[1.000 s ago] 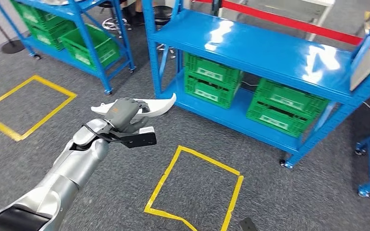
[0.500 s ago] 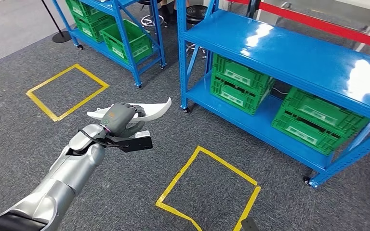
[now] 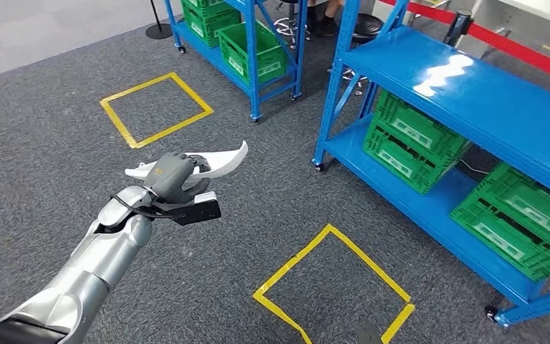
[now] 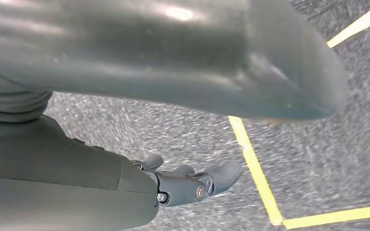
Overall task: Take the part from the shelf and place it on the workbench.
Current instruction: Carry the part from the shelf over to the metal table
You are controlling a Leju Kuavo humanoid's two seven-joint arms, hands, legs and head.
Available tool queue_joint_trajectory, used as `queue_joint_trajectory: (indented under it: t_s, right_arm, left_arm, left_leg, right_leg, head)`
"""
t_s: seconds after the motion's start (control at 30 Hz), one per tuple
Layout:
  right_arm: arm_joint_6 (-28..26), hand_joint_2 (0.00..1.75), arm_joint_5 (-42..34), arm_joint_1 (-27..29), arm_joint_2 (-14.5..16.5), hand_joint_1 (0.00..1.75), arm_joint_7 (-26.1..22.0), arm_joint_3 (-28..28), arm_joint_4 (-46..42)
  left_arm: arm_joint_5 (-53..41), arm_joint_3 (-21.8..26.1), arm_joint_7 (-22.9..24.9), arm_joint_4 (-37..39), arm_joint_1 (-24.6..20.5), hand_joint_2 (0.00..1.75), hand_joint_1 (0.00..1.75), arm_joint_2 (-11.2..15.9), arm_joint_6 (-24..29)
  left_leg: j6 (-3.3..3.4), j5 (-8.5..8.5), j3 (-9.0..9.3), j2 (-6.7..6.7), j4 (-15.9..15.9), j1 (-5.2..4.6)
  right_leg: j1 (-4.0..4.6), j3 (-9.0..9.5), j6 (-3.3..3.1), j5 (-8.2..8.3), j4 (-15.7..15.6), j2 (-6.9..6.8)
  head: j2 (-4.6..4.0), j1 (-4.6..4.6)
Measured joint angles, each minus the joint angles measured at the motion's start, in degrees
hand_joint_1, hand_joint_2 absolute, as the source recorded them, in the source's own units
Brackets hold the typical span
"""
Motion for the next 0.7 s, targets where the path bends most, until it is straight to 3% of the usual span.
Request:
queue_joint_trajectory:
  t_s: [0.03, 0.07, 0.1, 0.13, 0.2, 0.27, 0.33, 0.37, 0.4, 0.47, 0.5, 0.57, 0.6, 0.63, 0.7]
  right_arm:
    - [0.01, 0.0, 0.1, 0.04, 0.0, 0.0, 0.08, -0.05, 0.0]
    - [0.04, 0.0, 0.21, 0.07, 0.0, 0.0, 0.15, -0.08, 0.0]
    - [0.07, 0.0, 0.31, 0.09, -0.01, 0.0, 0.2, -0.09, 0.0]
    - [0.1, 0.0, 0.33, 0.11, -0.01, 0.0, 0.25, -0.13, 0.0]
    - [0.12, 0.0, 0.1, 0.16, -0.02, 0.0, 0.25, -0.32, 0.0]
    - [0.09, 0.0, -0.28, 0.23, -0.02, 0.0, 0.31, -0.61, 0.0]
    - [0.04, 0.0, -0.59, 0.3, -0.02, 0.0, 0.35, -0.88, 0.0]
    - [0.02, 0.0, -0.72, 0.3, -0.01, 0.0, 0.31, -1.03, 0.0]
    - [0.01, 0.0, -0.77, 0.26, -0.01, 0.0, 0.26, -1.16, 0.0]
    - [0.01, 0.0, -0.76, 0.28, -0.02, 0.0, 0.19, -1.43, 0.0]
    - [0.01, 0.0, -0.71, 0.36, -0.02, 0.0, 0.19, -1.57, 0.0]
    - [-0.01, 0.0, -0.52, 0.49, -0.02, 0.0, 0.22, -1.77, 0.0]
    - [-0.02, 0.0, -0.37, 0.49, -0.02, 0.0, 0.22, -1.84, 0.0]
    - [-0.04, 0.0, -0.2, 0.48, -0.02, 0.0, 0.24, -1.86, 0.0]
    - [-0.07, 0.0, 0.05, 0.48, -0.02, 0.0, 0.55, -1.86, 0.0]
  left_arm:
    - [0.26, 0.35, 0.07, -0.1, 0.44, 1.75, 1.71, 0.1, 0.34]
    - [0.4, 0.74, 0.05, -0.2, 0.93, 1.75, 1.71, 0.32, 0.72]
    - [0.54, 1.14, -0.13, -0.35, 1.41, 1.75, 1.71, 0.61, 1.05]
    - [0.68, 1.51, -0.5, -0.55, 1.81, 1.75, 1.71, 0.88, 1.34]
    - [0.79, 2.01, -1.39, -1.09, 2.31, 1.75, 1.71, 1.17, 1.94]
    - [0.41, 2.17, -1.65, -1.53, 2.55, 1.75, 1.71, 1.04, 2.42]
    - [-0.21, 2.18, -1.31, -1.66, 2.72, 1.75, 1.71, 0.83, 2.49]
    - [-0.44, 2.18, -0.99, -1.66, 2.75, 1.75, 1.71, 0.79, 2.41]
    - [-0.57, 2.18, -0.68, -1.66, 2.65, 1.75, 1.71, 0.76, 2.24]
    - [-0.66, 2.18, -0.19, -1.65, 2.24, 1.75, 1.71, 0.55, 1.84]
    - [-0.67, 2.18, -0.11, -1.63, 2.08, 1.75, 1.71, 0.41, 1.62]
    - [-0.64, 2.18, -0.18, -1.59, 2.23, 1.75, 1.71, 0.25, 1.37]
    - [-0.62, 2.19, -0.27, -1.57, 2.42, 1.75, 1.71, 0.24, 1.28]
    - [-0.59, 2.21, -0.36, -1.58, 2.57, 1.75, 1.71, 0.26, 1.23]
    - [-0.56, 2.32, -0.52, -1.73, 2.66, 1.75, 1.71, 0.33, 1.16]
  left_leg:
    - [0.02, 0.0, -0.02, -0.81, 0.06, -0.01]
    - [0.0, 0.0, -0.03, -1.63, 0.16, 0.0]
    - [-0.05, -0.01, -0.05, -2.45, 0.3, 0.04]
    - [-0.15, -0.06, -0.09, -3.28, 0.5, 0.12]
    - [-0.66, -0.16, -0.44, -4.96, 1.05, 0.26]
    - [-1.5, 0.03, -1.02, -6.63, 1.28, 0.43]
    - [-2.42, 0.5, -1.41, -8.19, 0.97, 0.7]
    - [-2.73, 0.45, -1.69, -7.77, 1.09, 0.7]
    - [-2.98, -0.1, -2.22, -6.39, 1.92, 0.62]
    - [-3.25, -2.83, -4.59, -2.1, 6.81, 0.47]
    - [-3.39, -4.51, -6.23, -0.67, 10.38, 0.53]
    - [-3.59, -6.09, -8.53, 0.31, 15.47, 0.73]
    - [-3.62, -5.5, -8.39, 0.58, 15.42, 0.8]
    - [-3.56, -4.03, -7.1, 1.05, 13.17, 0.83]
    - [-3.2, -1.13, -2.92, 3.54, 5.74, 0.47]
  right_leg:
    - [0.01, -1.49, 0.04, -0.87, 2.98, 0.42]
    - [0.0, -2.19, 0.03, -0.65, 4.13, 0.58]
    - [-0.05, -1.88, 0.0, 0.6, 3.13, 0.69]
    - [-0.16, -0.55, -0.03, 2.62, 0.11, 1.03]
    - [-0.57, 2.79, -0.04, 5.59, -7.19, 3.57]
    - [-0.69, 4.23, -0.14, 6.08, -10.45, 5.47]
    - [-0.5, 4.43, -0.72, 6.2, -10.73, 4.48]
    - [-0.46, 4.61, -1.16, 6.4, -10.98, 3.69]
    - [-0.48, 4.78, -1.58, 6.61, -11.25, 2.95]
    - [-0.3, 4.94, -2.28, 6.87, -11.63, 1.37]
    - [-0.16, 4.94, -2.49, 6.86, -11.65, 0.55]
    - [-0.02, 4.92, -2.68, 6.76, -11.63, -1.18]
    - [-0.01, 4.92, -2.67, 6.7, -11.61, -2.0]
    - [0.0, 4.96, -2.6, 6.63, -11.6, -2.76]
    - [0.18, 5.13, -2.21, 6.36, -11.51, -4.13]
  head:
    - [0.0, 0.04]
    - [0.0, 0.04]
    - [0.0, 0.04]
    - [0.0, 0.04]
    - [0.0, 0.03]
    - [0.0, 0.03]
    - [0.0, 0.03]
    - [0.0, 0.03]
    - [0.0, -0.16]
    - [0.0, -0.53]
    - [0.0, -0.71]
    - [0.0, -0.73]
    - [0.0, -0.72]
    - [0.0, -0.73]
    - [0.0, -0.75]
